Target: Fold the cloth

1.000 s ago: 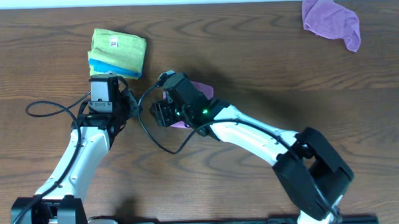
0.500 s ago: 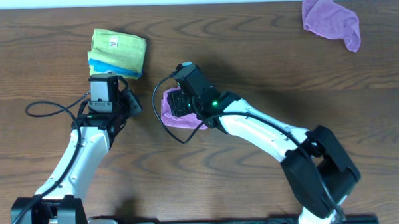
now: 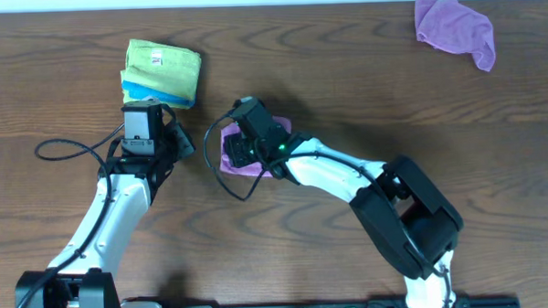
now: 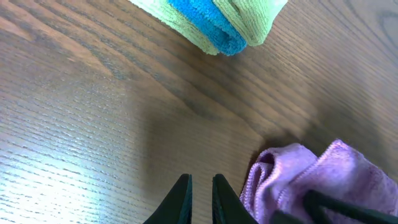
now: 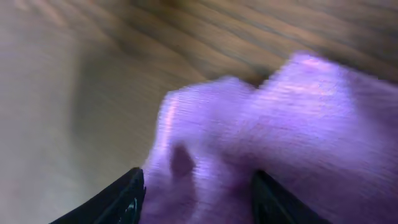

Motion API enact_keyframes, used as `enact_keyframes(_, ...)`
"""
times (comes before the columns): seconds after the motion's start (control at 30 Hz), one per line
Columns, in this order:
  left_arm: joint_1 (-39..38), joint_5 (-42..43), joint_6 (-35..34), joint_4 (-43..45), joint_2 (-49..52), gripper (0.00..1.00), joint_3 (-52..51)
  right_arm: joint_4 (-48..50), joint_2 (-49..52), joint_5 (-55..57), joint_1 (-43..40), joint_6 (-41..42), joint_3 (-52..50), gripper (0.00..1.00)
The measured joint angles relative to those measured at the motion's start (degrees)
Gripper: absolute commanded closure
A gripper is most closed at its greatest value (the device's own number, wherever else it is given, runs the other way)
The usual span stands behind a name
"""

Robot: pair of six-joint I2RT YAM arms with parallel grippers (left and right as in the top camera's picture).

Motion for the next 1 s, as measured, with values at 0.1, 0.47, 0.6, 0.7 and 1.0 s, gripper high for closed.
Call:
enact_keyframes(0.1,0.00,0.00,-0.07,0.15,0.00,0.87,0.00,0.07,0.00,-1.49,1.77,0.00,0.00,0.45)
enact_keyframes(0.47,0.02,-0.17,-1.36,0.52,-0.09,0.28,0.00,-3.32,-0.15,-3.41,2.97,-0.20,0.00,0.01)
enact_keyframes(0.6,0.07,-0.22,-1.88,0.57,-2.14,0.15,0.00,-3.76,-2.45,-3.74,0.96,-0.52,0.00,0.01)
enact_keyframes(0.7,0.07,-0.17,-1.97,0.57,-4.39,0.11,0.00,-3.41,-5.73,-5.95,-0.52,-0.72,0.00,0.01)
enact_keyframes(1.0,0.07,3.06,-3.02,-0.13,-7.63,0.05,0.00,-9.64,-16.76,-10.58,-3.26,-3.02,0.00,0.01)
